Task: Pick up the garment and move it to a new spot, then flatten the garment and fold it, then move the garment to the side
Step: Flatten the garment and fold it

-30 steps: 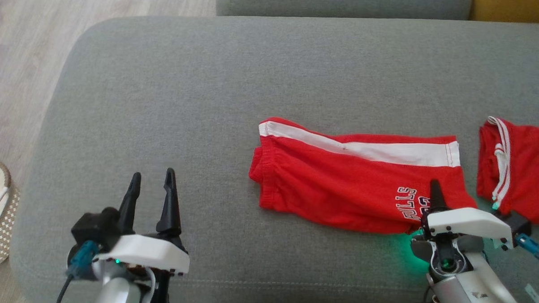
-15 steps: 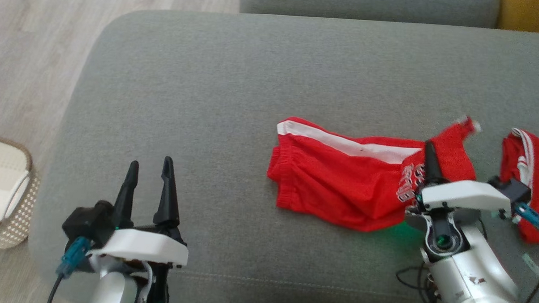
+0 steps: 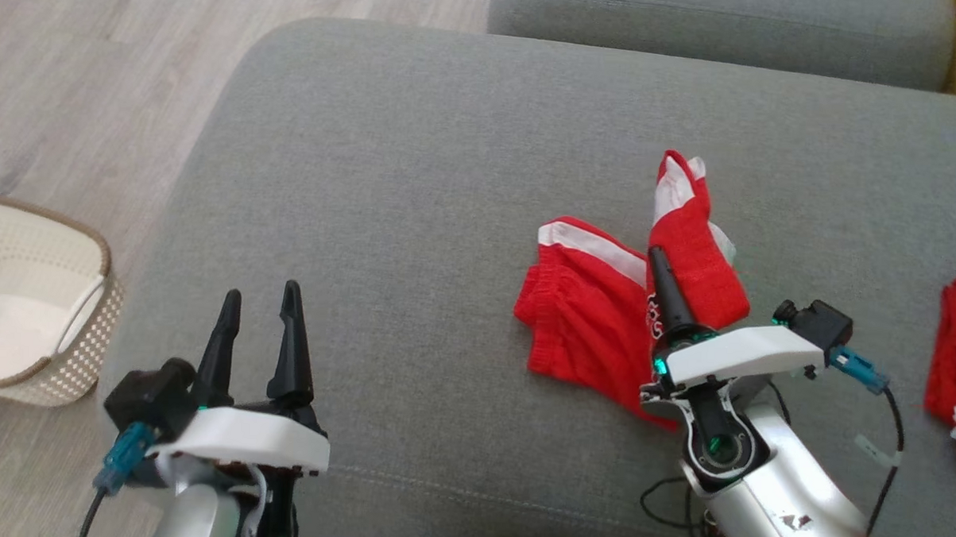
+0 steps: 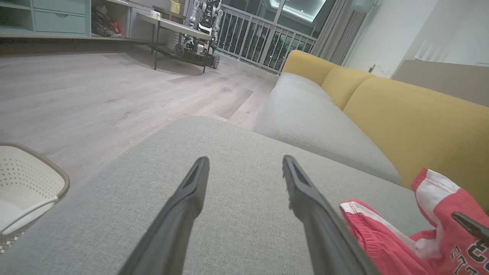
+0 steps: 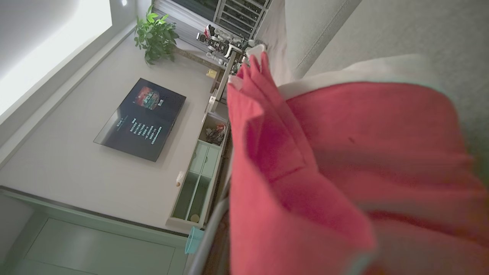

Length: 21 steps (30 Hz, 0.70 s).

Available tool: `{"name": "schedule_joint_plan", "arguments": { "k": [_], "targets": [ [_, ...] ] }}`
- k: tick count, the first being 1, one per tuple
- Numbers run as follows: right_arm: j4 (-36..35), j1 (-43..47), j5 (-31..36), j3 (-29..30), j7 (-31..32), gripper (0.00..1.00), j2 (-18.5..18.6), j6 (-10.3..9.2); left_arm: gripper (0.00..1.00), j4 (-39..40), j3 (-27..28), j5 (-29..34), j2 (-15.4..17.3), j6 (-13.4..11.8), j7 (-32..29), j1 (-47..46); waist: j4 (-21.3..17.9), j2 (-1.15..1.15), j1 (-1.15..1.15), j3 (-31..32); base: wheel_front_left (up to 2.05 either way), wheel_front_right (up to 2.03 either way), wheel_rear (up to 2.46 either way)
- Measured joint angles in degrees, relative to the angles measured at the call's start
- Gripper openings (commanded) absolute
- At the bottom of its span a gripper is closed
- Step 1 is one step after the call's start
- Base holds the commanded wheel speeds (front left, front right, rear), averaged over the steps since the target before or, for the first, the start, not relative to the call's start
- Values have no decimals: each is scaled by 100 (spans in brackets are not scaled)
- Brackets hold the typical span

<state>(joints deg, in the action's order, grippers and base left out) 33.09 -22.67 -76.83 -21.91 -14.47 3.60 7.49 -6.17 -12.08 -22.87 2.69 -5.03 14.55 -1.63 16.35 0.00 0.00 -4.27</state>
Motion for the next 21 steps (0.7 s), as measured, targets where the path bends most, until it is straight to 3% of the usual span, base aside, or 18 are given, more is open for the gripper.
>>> {"name": "schedule_joint_plan", "arguments": {
  "k": [17, 18, 19, 21],
  "targets": [
    [352, -98, -8, -548, 0, 0, 10, 0, 100, -137, -96, -10, 0, 0, 0, -1, 464, 0, 0, -108, 0, 0, 0],
    [385, -115, -14, -619, 0, 12, 10, 0, 100, -140, -112, -10, 0, -1, 0, 0, 487, 0, 0, -108, 0, 0, 0],
    [385, -115, -14, -619, 0, 100, 10, 0, 100, -140, -112, -10, 0, -1, 0, 0, 487, 0, 0, -108, 0, 0, 0],
    [423, -135, -22, -708, 0, 100, 3, 0, 100, -146, -135, -10, 1, -1, 0, -1, 511, 0, 0, -119, 0, 0, 0]
  ]
}}
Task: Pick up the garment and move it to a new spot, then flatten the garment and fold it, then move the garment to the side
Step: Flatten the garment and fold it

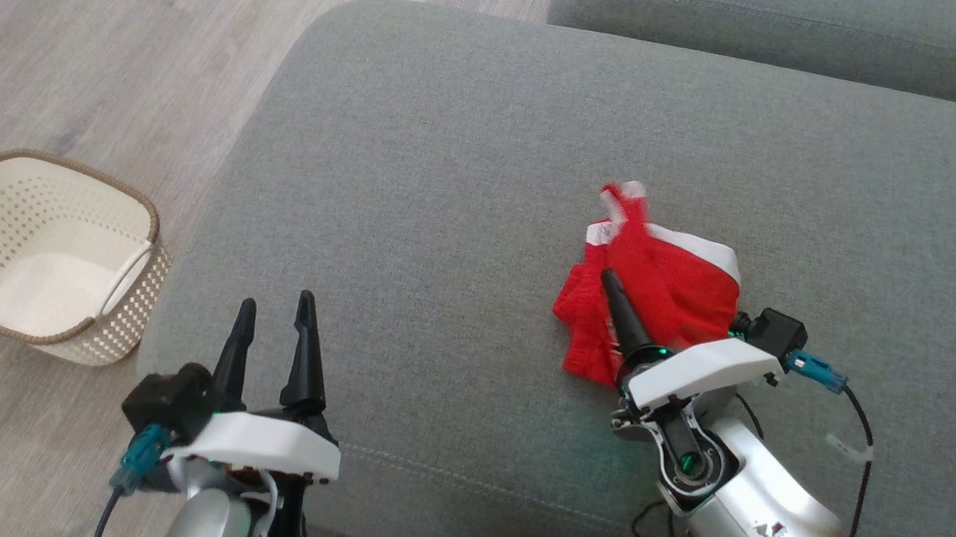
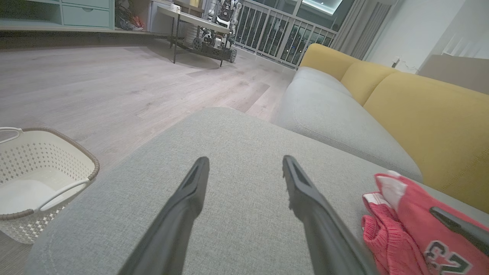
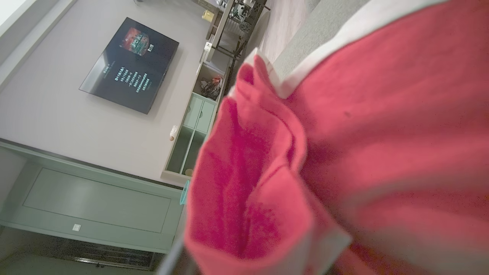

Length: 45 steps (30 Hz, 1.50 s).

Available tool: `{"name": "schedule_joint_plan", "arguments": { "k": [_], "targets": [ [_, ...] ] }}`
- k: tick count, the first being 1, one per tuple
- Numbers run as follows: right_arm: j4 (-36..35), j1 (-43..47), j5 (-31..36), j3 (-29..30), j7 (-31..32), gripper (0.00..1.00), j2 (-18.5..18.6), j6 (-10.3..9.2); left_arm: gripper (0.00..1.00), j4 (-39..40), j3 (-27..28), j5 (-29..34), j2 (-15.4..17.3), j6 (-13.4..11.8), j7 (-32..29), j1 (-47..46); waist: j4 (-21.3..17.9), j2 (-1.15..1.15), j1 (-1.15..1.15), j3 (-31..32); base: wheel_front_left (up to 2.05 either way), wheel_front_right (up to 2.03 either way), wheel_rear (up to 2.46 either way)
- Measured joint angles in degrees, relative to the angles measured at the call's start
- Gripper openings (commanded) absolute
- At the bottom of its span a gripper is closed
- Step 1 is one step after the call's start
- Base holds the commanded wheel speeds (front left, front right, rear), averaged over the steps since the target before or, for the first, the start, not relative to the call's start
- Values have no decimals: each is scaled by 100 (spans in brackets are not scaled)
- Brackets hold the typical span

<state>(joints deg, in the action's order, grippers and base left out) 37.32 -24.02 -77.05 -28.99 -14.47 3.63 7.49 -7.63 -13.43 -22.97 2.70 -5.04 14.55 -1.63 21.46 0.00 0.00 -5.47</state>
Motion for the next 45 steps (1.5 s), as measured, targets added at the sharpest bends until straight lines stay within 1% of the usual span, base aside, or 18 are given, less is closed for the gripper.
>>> {"name": "schedule_joint_plan", "arguments": {
  "k": [10, 12, 15, 19, 22, 25, 26, 29, 33, 34, 35, 36, 37, 39, 41, 43, 45],
  "targets": [
    [-92, -7, -123, -481, 0, 100, 2, 0, 100, -9, -41, 1, -1, 0, 0, -1, 50, 0, 0, -8, 0, 0, 0],
    [71, -36, -160, -665, 0, 100, 2, 0, 100, -8, -45, 1, -1, 0, 0, -1, 58, 0, 0, -29, 0, 0, 0],
    [561, -158, -261, -1010, 0, 100, 3, 0, 100, -8, -51, 0, -1, -1, 0, -2, 64, 0, 0, -63, 0, 0, 0],
    [837, -396, -467, -1372, 1, 100, 5, 0, 100, -5, -48, -40, 0, -8, 0, -4, 34, 0, 0, -90, 0, 0, 0],
    [778, -591, -521, -1412, 1, 100, 4, 0, 100, 0, -34, -48, 0, -8, 0, -5, -63, 0, 0, -91, 0, 0, 0],
    [689, -712, -376, -1209, 1, 100, 5, 0, 100, 11, 4, -47, 0, -8, 0, -5, -201, 0, 0, -59, 0, 0, 0],
    [615, -731, -24, -1002, 1, 100, 7, 0, 100, 25, 65, -46, 0, -8, 0, -5, -314, 0, 0, -19, 0, 0, 0],
    [445, -722, 611, -666, 1, 100, 53, 0, 100, 73, 132, -37, 2, -9, 0, -2, -518, 0, 0, 52, 0, 0, 0],
    [200, -662, 1985, -108, 1, 100, 365, 0, 100, 155, 155, -30, 1, -49, 0, 26, -834, 0, 0, 155, 0, 0, 0],
    [168, -621, 2464, 49, 1, 100, 472, 0, 100, 163, 161, -30, 0, -49, 0, 34, -914, 0, 0, 178, 0, 0, 0],
    [103, -560, 3171, 210, 2, 100, 610, 0, 100, 177, 167, -29, 1, -49, 0, 38, -996, 0, 0, 197, 0, 0, 0],
    [-52, -471, 3899, 483, 3, 100, 709, 0, 100, 187, 188, -29, 3, -49, 0, 44, -1079, 0, 0, 213, 0, 0, 0],
    [-243, -365, 4354, 831, 1, 100, 717, 0, 100, 193, 205, -27, 2, -48, 0, 45, -1158, 0, 0, 226, 0, 0, 0],
    [-613, -62, 5089, 1402, 0, 100, 632, 0, 100, 212, 218, -1, -1, -48, 0, 43, -1305, 0, 0, 252, 0, 0, 0],
    [-962, 356, 5673, 1846, 0, 100, 401, 0, 100, 213, 247, 36, 0, -46, 0, 46, -1433, 0, 0, 281, 0, 0, 0],
    [-1268, 823, 6136, 2169, 1, 100, 174, 0, 100, 212, 254, 67, 0, -44, 0, 46, -1543, 0, 0, 311, 0, 0, 0],
    [-1574, 1217, 6528, 2420, 1, 100, 66, 0, 100, 212, 246, 119, 0, -44, 0, 49, -1632, 0, 0, 337, 0, 0, 0]
  ]
}}
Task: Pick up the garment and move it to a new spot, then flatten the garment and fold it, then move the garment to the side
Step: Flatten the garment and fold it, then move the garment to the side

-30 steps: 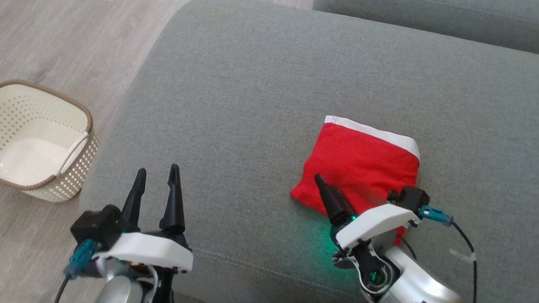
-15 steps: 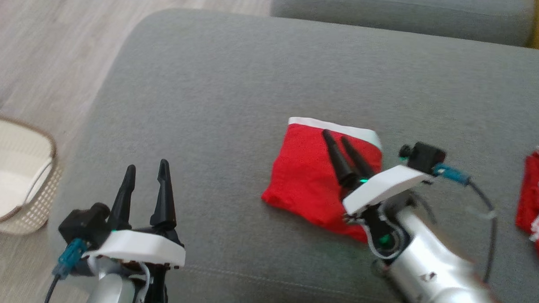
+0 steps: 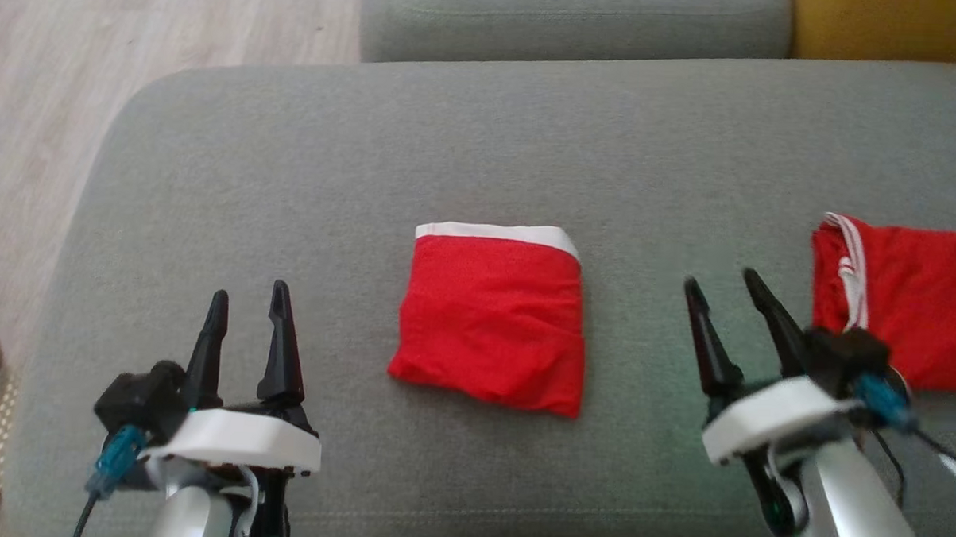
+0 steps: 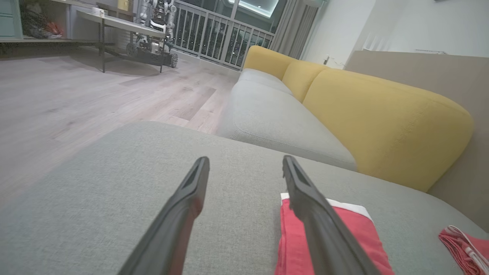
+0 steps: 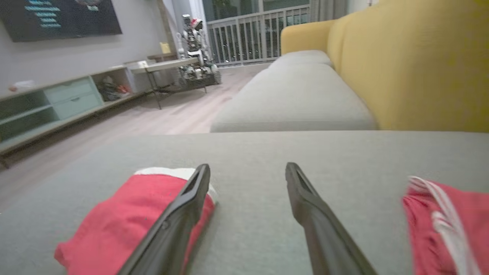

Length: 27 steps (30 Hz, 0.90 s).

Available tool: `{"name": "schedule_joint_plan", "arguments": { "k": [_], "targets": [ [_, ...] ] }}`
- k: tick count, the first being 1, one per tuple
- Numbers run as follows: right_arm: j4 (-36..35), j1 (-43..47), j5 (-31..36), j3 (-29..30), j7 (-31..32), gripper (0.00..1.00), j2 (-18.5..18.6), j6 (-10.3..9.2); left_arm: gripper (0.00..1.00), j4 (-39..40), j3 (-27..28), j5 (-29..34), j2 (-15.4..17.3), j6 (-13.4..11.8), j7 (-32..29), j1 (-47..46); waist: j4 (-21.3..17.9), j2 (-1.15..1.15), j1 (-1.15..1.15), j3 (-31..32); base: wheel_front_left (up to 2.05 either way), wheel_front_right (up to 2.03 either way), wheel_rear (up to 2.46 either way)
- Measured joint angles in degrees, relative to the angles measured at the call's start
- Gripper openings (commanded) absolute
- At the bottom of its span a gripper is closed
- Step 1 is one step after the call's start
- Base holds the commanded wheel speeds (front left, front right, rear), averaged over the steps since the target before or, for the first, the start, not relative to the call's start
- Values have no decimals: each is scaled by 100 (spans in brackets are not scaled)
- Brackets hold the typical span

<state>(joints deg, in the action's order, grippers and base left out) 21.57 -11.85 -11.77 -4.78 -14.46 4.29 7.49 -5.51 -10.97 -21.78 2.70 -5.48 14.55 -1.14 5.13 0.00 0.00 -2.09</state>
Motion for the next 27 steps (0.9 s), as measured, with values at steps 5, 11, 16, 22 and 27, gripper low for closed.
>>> {"name": "schedule_joint_plan", "arguments": {
  "k": [5, 11, 16, 22, 27],
  "targets": [
    [-691, 536, 731, 474, -1, 100, -71, 0, 100, -40, -144, 9, 1, 10, 0, 60, -118, 0, 0, 38, 0, 0, 0],
    [-909, 902, 750, 545, -1, 100, -131, 1, 100, -130, -182, 94, 2, -5, 0, 346, -154, 0, 0, 60, 0, 0, 0],
    [-917, 940, 665, 580, 0, 100, -134, 1, 100, -133, -180, 188, 3, -7, 0, 343, -124, 0, 0, 78, 0, 0, 0],
    [-921, 940, 605, 617, 0, 100, -136, 1, 100, -129, -175, 203, 3, -5, 0, 342, -74, 0, 0, 83, 0, 0, 0],
    [-924, 940, 553, 626, 0, 100, -137, 1, 100, -129, -200, 203, 3, -2, 0, 341, -31, 0, 0, 47, 0, 0, 0]
  ]
}}
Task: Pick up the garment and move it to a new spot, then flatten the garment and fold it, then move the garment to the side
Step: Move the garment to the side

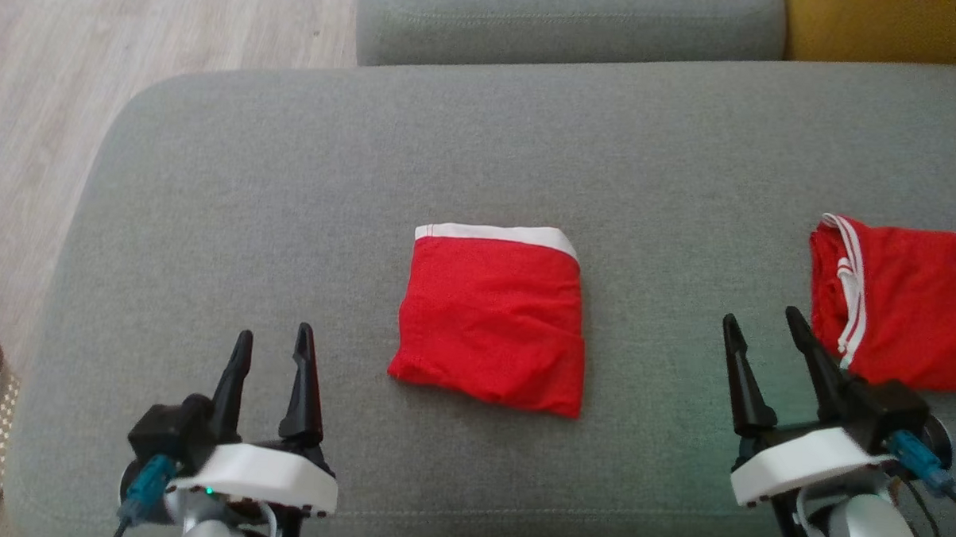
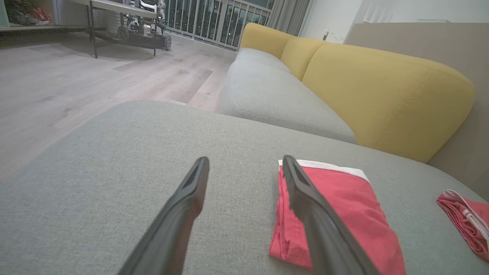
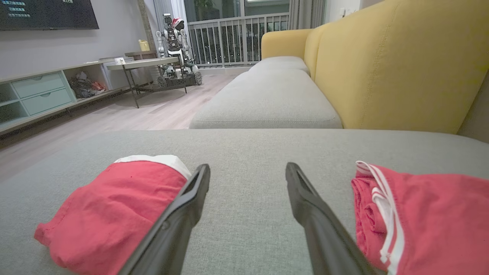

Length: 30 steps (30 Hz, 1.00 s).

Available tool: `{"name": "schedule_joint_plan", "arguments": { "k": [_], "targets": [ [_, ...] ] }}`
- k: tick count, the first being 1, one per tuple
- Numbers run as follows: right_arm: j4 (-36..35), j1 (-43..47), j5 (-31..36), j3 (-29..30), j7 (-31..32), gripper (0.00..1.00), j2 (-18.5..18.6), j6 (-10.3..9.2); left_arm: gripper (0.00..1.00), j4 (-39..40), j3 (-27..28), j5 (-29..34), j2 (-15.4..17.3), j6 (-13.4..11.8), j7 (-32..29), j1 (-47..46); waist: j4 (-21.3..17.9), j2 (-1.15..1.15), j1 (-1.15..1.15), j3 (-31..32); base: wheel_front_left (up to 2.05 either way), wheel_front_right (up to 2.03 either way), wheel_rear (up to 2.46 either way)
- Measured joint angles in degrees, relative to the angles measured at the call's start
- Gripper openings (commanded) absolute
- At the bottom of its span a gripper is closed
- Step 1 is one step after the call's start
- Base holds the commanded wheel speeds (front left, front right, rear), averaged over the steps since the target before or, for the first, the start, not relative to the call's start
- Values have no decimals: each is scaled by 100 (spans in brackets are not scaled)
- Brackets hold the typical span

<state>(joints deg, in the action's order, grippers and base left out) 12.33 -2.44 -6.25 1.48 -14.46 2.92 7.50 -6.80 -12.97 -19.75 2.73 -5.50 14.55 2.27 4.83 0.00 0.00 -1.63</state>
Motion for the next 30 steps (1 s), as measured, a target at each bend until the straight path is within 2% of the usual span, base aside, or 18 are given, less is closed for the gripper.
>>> {"name": "schedule_joint_plan", "arguments": {
  "k": [5, 9, 19, 24, 30],
  "targets": [
    [34, -61, -335, -250, 13, 100, 1, -1, 100, 0, -93, 0, -1, 2, 0, -40, 90, 0, 0, -178, 0, 0, 0],
    [246, -298, -1054, -716, 214, 100, 1, -1, 100, 2, -111, 0, 0, 4, 0, -202, 202, 0, 0, -372, 0, 0, 0],
    [1529, -1118, -2629, -1293, 690, 100, 9, -1, 100, -8, -198, -9, -1, 54, 0, -420, 693, 0, 0, -723, 0, 0, 0],
    [2229, -1513, -3076, -1413, 687, 100, 13, -1, 100, -20, -270, -8, -2, 54, 0, -508, 896, 0, 0, -848, 0, 0, 0],
    [2853, -2002, -3183, -1606, 417, 100, 38, -1, 100, -24, -277, -8, -2, 55, 0, -595, 1061, 0, 0, -985, 0, 0, 0]
  ]
}}
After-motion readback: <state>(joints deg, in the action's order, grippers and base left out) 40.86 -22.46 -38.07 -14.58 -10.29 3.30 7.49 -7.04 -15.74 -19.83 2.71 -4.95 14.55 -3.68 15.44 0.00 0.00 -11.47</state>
